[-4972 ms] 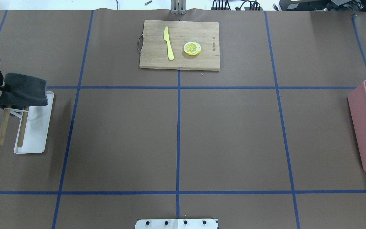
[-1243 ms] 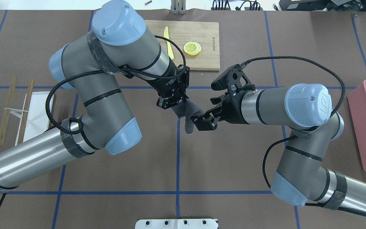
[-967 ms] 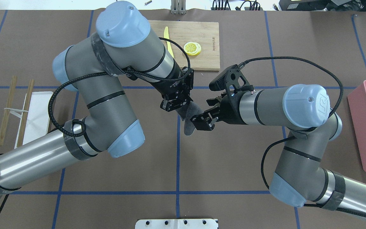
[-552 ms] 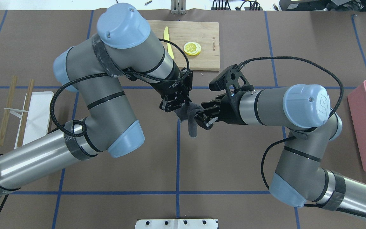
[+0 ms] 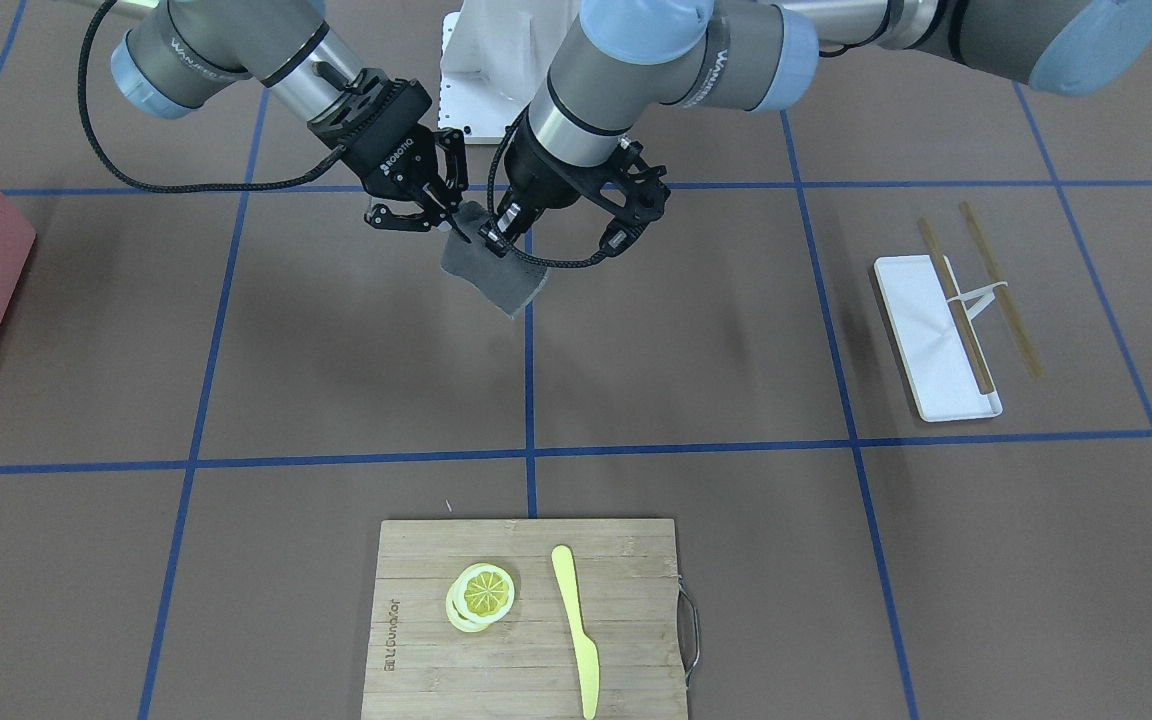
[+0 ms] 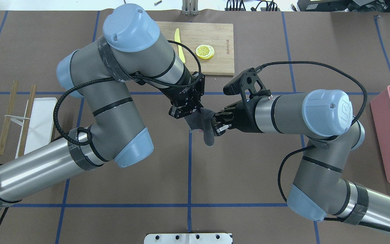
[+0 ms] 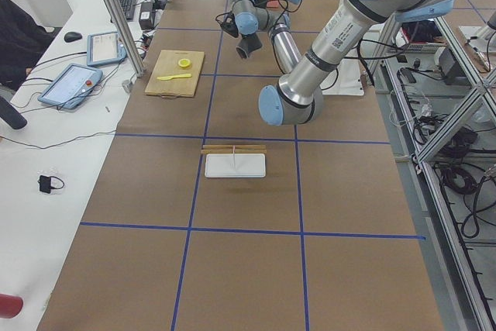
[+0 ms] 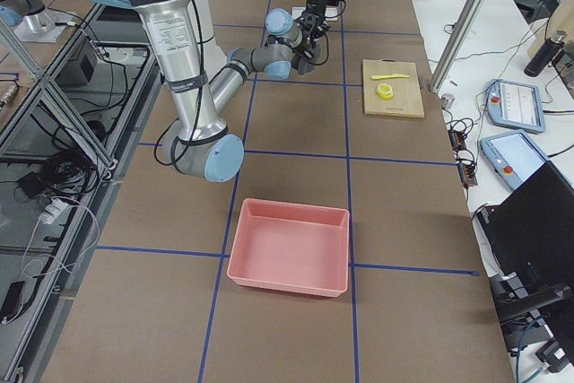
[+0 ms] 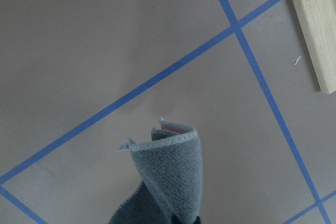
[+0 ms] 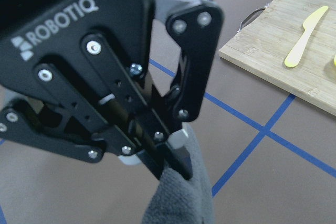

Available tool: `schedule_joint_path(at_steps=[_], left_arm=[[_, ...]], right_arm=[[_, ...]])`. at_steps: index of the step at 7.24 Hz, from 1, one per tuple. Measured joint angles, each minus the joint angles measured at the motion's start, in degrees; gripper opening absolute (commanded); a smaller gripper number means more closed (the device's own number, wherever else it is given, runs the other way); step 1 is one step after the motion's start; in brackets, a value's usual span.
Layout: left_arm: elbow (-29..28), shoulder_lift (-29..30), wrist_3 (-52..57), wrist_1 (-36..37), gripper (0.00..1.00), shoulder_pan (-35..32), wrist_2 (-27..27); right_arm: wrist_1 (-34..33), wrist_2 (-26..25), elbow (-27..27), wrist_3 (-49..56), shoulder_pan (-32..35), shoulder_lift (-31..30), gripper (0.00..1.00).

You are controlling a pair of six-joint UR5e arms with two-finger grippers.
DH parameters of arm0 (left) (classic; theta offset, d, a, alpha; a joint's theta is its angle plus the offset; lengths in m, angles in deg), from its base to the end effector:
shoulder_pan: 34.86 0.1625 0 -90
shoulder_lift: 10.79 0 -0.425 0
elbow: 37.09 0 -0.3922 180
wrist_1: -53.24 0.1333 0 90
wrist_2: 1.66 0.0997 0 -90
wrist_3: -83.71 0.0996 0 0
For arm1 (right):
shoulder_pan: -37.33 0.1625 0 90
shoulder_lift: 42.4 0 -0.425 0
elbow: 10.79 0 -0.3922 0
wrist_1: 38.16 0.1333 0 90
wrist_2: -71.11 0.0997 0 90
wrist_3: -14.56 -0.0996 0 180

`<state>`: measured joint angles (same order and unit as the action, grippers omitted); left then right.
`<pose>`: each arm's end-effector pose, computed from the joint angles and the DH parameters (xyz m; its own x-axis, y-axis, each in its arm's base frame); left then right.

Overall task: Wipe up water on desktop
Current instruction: 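Grasp the cloth with the right gripper and open the left gripper, then lower the cloth to the table with the right gripper while the left arm withdraws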

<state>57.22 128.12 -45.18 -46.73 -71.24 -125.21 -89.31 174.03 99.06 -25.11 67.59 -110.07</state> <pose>0.4964 -0.4629 0.0762 0.2216 -0.8132 -0.5382 0.3036 0.5820 -0.7544 -0.4308 -0.3799 0.2089 0.3172 -0.6835 0.6574 -0.0881 0.6690 0.7381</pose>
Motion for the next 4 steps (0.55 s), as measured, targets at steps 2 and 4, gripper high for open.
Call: schedule_joint_path(at_steps=[2,4], left_arm=[[0.79,-0.99,1.52,0.41,0.98,-0.47,2.64],[3.12,-3.25,1.81,2.48,0.98,-3.63,3.77]], right_arm=[[-0.12,0.18,0.29,-0.67,0.21,-0.36,0.00],[-0.73,0.43,1.11,-0.73,1.13,-2.90,0.00]])
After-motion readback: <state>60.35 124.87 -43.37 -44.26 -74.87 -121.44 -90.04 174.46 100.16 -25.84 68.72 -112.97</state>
